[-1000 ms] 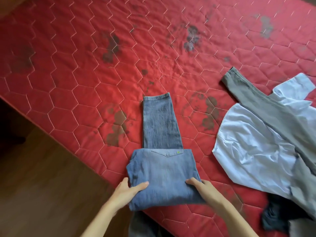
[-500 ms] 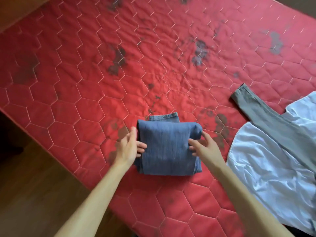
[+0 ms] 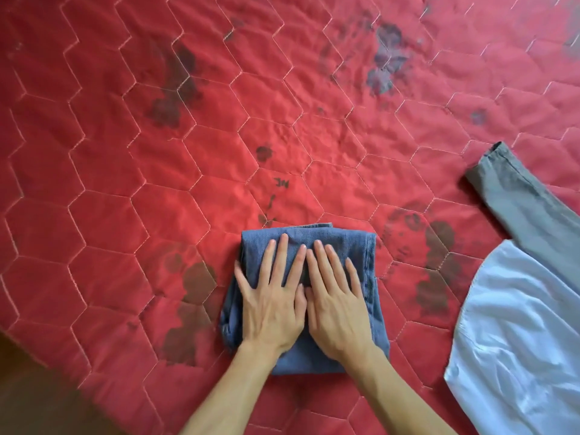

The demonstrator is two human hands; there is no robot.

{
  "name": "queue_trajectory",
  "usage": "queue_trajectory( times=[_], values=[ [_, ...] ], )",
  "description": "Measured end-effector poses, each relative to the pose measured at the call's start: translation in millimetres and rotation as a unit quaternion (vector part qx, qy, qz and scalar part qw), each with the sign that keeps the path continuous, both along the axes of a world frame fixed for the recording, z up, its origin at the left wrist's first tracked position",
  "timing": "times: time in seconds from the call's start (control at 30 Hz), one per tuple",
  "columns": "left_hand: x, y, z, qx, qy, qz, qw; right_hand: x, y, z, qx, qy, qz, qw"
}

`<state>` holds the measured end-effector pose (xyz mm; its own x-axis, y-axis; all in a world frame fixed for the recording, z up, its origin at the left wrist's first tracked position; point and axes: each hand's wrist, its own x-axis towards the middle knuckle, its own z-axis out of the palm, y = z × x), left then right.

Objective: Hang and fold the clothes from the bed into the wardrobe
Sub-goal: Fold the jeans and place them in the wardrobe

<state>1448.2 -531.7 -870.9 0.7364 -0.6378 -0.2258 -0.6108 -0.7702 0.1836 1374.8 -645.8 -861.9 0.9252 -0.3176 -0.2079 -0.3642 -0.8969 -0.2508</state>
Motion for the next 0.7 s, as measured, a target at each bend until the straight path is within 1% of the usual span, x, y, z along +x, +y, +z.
queue_trajectory(
  times=[0.13,0.23,0.33,0.43,0.5,0.53,0.6,0.63,0.7],
  values=[
    [-2.6,-2.1,-4.8,-0.004,0.0,0.028,1.0,3.3,-1.2,-3.3,0.011,-0.005,-0.01,1.0],
    [-3.6,1.9,-0.2,-0.012,-0.001,0.056,0.998,-1.4,-5.3,-1.5,0.025,-0.014,-0.075,0.997],
    [-6.6,11.0,4.1,-0.021,-0.006,0.082,0.996,-6.2,-11.0,1.8,0.005,-0.003,-0.125,0.992],
    [-15.0,32.6,5.4,-0.02,0.009,0.16,0.987,-10.0,-9.1,4.5,0.001,0.0,-0.178,0.984],
    [-21.4,44.8,3.9,-0.01,0.022,0.197,0.98,-12.7,-6.8,5.8,0.041,-0.023,-0.212,0.976],
    [-23.6,48.9,2.9,-0.002,0.028,0.201,0.979,-15.6,-6.8,6.2,0.083,-0.046,-0.236,0.967],
    [-24.6,52.7,7.0,0.012,0.039,0.199,0.979,-26.5,-7.9,11.9,0.179,-0.091,-0.302,0.932],
    [-24.1,52.1,11.4,0.01,0.041,0.202,0.978,-33.8,-8.4,17.5,0.209,-0.094,-0.335,0.914],
    [-22.5,46.3,28.6,-0.022,0.063,0.247,0.967,-47.3,-10.9,31.5,0.261,-0.056,-0.406,0.874]
  ],
)
